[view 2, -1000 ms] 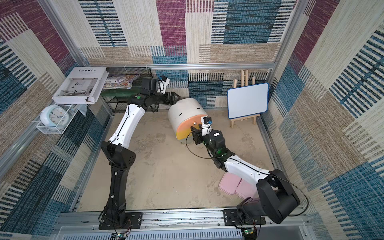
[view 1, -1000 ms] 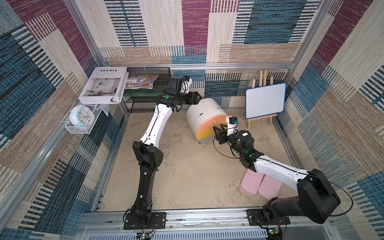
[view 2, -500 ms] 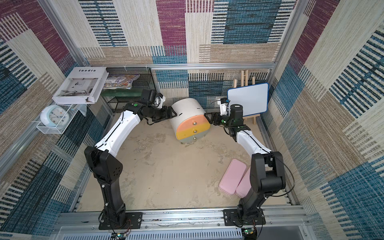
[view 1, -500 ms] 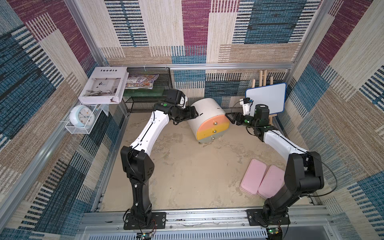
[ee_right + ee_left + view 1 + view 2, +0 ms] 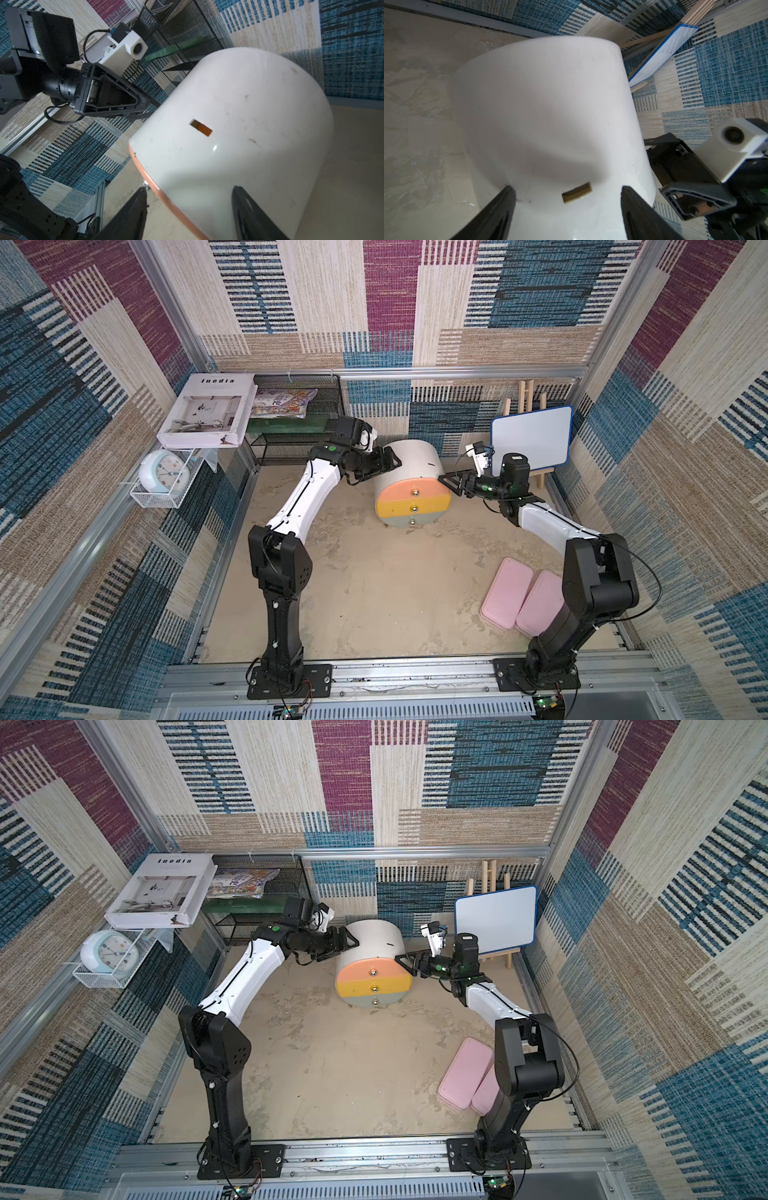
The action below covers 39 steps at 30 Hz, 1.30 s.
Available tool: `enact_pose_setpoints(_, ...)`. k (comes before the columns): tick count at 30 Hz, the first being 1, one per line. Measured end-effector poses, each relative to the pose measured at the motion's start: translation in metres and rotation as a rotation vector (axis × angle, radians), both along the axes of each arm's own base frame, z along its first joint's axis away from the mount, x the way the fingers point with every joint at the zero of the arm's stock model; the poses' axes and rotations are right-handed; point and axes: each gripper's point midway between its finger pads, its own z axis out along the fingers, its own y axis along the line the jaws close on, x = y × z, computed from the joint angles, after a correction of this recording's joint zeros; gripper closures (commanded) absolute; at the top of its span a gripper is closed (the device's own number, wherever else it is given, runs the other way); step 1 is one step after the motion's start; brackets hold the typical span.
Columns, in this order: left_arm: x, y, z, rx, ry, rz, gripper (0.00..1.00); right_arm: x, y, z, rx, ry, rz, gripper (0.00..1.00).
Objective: Place the plugs into the drawer by color
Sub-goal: Adjust the storage box at the center of the board, then reset both arms
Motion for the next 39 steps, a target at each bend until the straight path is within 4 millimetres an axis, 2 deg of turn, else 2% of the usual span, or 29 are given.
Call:
enact_pose_setpoints(5, 0.002, 0.002, 0.000, 0.007, -0.009, 0.011, 0.21, 0.000, 0.003, 0.003, -0.005, -0.025, -0.006, 0.34)
enact_pose_setpoints(8, -0.006, 0.005, 0.003, 0.015, -0.021, 0.000, 0.21, -0.006, -0.002, 0.007, -0.047, -0.005, -0.043, 0.30)
enact_pose_setpoints(10, -0.022, 0.011, 0.010, 0.039, -0.042, -0.007, 0.19, -0.012, -0.011, 0.021, -0.089, -0.029, -0.108, 0.29)
enact_pose_setpoints(11, -0.033, 0.017, 0.017, 0.059, -0.072, -0.007, 0.17, -0.019, -0.019, 0.033, -0.113, -0.072, -0.160, 0.27)
enact_pose_setpoints(13, -0.059, 0.032, 0.029, 0.107, -0.150, 0.000, 0.11, -0.035, -0.039, 0.044, -0.154, -0.139, -0.275, 0.24)
enact_pose_setpoints(15, -0.083, 0.050, 0.032, 0.171, -0.247, 0.020, 0.03, -0.050, -0.065, 0.032, -0.212, -0.199, -0.418, 0.26)
enact_pose_setpoints(16, -0.092, 0.059, 0.025, 0.209, -0.289, 0.033, 0.01, -0.058, -0.079, 0.015, -0.244, -0.205, -0.486, 0.27)
enact_pose_setpoints(17, -0.100, 0.067, 0.013, 0.244, -0.323, 0.046, 0.01, -0.067, -0.094, -0.010, -0.290, -0.199, -0.553, 0.25)
enact_pose_setpoints(18, -0.106, 0.074, -0.002, 0.272, -0.329, 0.063, 0.04, -0.074, -0.105, -0.029, -0.326, -0.190, -0.604, 0.25)
enact_pose_setpoints(19, -0.111, 0.083, -0.024, 0.315, -0.326, 0.078, 0.12, -0.085, -0.119, -0.051, -0.368, -0.178, -0.663, 0.25)
enact_pose_setpoints(20, -0.114, 0.090, -0.041, 0.344, -0.316, 0.092, 0.13, -0.092, -0.129, -0.062, -0.392, -0.180, -0.707, 0.24)
enact_pose_setpoints(22, -0.122, 0.109, -0.081, 0.460, -0.299, 0.100, 0.11, -0.103, -0.153, -0.072, -0.431, -0.221, -0.823, 0.19)
enact_pose_setpoints(26, -0.118, 0.146, -0.114, 0.621, -0.306, 0.179, 0.11, -0.112, -0.186, -0.082, -0.505, -0.289, -0.975, 0.16)
enact_pose_setpoints(29, -0.117, 0.185, -0.138, 0.683, -0.293, 0.259, 0.11, -0.123, -0.203, -0.119, -0.598, -0.264, -1.029, 0.16)
enact_pose_setpoints(31, -0.121, 0.210, -0.158, 0.706, -0.271, 0.302, 0.11, -0.128, -0.211, -0.136, -0.646, -0.249, -1.051, 0.16)
enact_pose_setpoints(34, -0.113, 0.229, -0.169, 0.711, -0.286, 0.332, 0.11, -0.122, -0.218, -0.128, -0.649, -0.292, -1.089, 0.16)
enact_pose_setpoints(37, -0.106, 0.233, -0.188, 0.700, -0.320, 0.316, 0.10, -0.114, -0.224, -0.123, -0.657, -0.319, -1.114, 0.15)
enact_pose_setpoints(39, -0.110, 0.236, -0.201, 0.693, -0.307, 0.289, 0.07, -0.106, -0.227, -0.119, -0.658, -0.334, -1.129, 0.14)
